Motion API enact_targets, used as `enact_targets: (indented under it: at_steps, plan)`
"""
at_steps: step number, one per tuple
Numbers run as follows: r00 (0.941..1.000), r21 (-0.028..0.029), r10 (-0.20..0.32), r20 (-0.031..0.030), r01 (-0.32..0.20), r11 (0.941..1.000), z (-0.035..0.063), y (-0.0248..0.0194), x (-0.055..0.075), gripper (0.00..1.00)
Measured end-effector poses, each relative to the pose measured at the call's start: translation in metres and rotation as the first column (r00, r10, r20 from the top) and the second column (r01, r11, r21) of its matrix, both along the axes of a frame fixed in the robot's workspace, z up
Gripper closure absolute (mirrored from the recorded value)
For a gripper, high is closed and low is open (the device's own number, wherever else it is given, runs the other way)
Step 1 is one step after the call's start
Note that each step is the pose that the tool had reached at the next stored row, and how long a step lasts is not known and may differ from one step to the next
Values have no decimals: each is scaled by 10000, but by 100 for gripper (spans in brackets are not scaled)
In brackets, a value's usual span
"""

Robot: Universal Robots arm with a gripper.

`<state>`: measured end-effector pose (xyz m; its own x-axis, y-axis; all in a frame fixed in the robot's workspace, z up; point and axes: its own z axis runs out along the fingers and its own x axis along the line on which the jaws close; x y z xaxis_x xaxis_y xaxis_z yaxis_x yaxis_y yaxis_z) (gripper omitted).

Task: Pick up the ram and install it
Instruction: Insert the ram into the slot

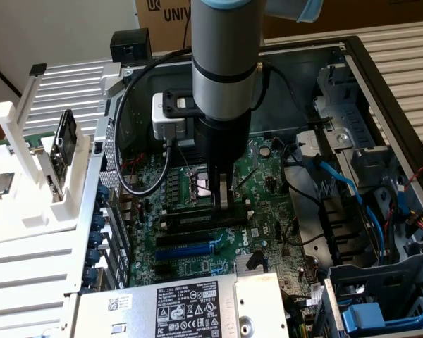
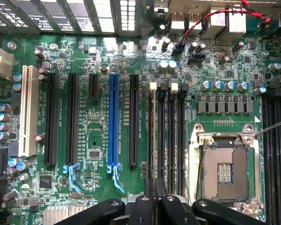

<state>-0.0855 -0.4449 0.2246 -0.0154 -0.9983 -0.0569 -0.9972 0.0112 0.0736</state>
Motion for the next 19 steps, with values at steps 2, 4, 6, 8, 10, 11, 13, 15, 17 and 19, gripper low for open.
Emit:
enact_targets:
  at_steps: [2, 4, 6, 8, 10, 11, 13, 15, 17, 19]
  plan:
    - [10000, -2, -1, -1, 1, 10000, 0, 0, 0, 88]
    - [10000, 0, 0, 0, 0, 10000, 0, 0, 0, 88]
    - [10000, 2, -1, 1, 1, 10000, -1, 0, 0, 86]
    - [10000, 1, -1, 0, 1, 10000, -1, 0, 0, 80]
    - [10000, 0, -1, 0, 1, 10000, -1, 0, 0, 80]
    - [10000, 0, 0, 0, 0, 10000, -1, 0, 0, 80]
    - [10000, 0, 0, -1, 0, 10000, 20, 0, -3, 80]
    - [10000, -1, -1, 5, 1, 10000, 74, 0, -11, 80]
    - [10000, 0, -1, 60, 1, 10000, 123, 3, -35, 80]
    - [9999, 0, -1, 124, 1, 10000, 192, 4, -76, 80]
